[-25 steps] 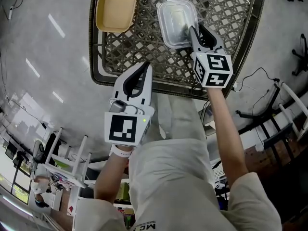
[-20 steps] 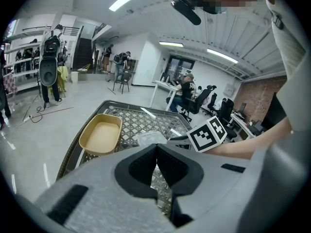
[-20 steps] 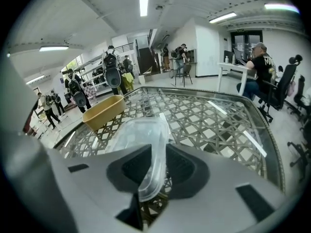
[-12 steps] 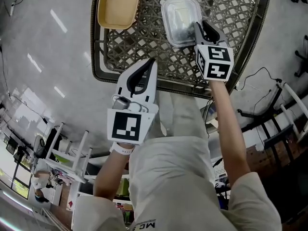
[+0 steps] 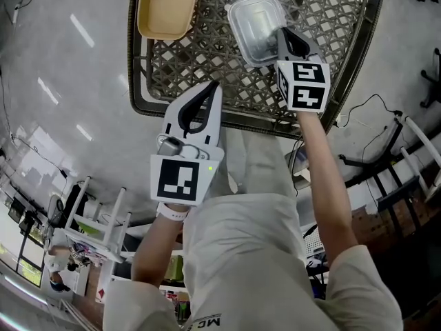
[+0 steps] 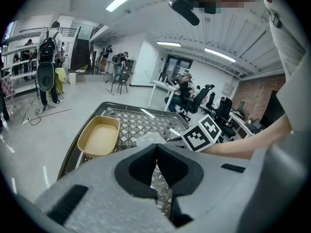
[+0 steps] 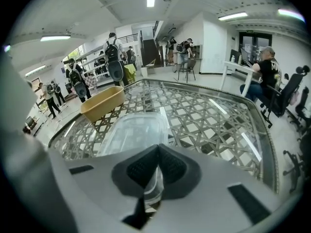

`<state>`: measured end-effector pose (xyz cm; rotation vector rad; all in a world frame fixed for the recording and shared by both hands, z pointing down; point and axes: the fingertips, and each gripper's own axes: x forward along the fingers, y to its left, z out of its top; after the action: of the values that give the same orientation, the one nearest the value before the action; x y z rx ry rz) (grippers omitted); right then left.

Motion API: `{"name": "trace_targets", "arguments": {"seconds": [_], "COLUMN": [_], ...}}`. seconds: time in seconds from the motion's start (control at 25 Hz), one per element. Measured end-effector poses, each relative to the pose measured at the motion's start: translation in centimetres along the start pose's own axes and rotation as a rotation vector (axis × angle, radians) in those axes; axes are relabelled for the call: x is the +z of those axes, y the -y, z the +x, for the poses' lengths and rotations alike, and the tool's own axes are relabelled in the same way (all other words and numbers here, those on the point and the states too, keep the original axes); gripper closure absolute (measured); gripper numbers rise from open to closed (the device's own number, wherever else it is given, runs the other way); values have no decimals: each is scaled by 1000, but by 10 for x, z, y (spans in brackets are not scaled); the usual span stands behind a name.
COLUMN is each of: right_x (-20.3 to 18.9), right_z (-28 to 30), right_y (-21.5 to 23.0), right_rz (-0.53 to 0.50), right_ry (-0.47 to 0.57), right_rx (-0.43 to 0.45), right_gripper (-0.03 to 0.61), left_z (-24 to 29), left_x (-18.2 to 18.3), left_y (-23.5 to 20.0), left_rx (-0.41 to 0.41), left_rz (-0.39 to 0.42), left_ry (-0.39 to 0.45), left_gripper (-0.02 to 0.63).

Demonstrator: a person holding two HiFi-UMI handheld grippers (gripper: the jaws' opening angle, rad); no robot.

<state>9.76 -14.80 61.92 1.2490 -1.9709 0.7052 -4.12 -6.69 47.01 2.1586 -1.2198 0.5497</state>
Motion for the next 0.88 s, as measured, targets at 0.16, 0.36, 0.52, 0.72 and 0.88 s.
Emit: {"name": "trace_targets", "arguments": {"seconds": [0.16, 0.36, 0.52, 0.72, 0.88], "right_x": [1, 8, 17, 36, 59], "right_z": [-4, -19, -37, -70, -109], "right_y": [1, 0, -4, -12, -19], "right_rz": [19, 11, 2, -15, -30], "right_ry": [9, 39, 66, 114, 170], "right_rx": [0, -4, -3, 3, 1], "right_gripper": [561, 562, 563, 563, 563], "left_z": [-4, -11, -20, -34, -50], "left_x": [2, 6, 11, 23, 35], "left_y": [1, 3, 7, 13, 16], "left_rx": [1, 0, -4, -3, -1], "left_rz": [6, 15, 23, 30, 66], "left_ry": [7, 19, 29, 53, 86], "left_gripper": [591, 591, 591, 591, 591]}}
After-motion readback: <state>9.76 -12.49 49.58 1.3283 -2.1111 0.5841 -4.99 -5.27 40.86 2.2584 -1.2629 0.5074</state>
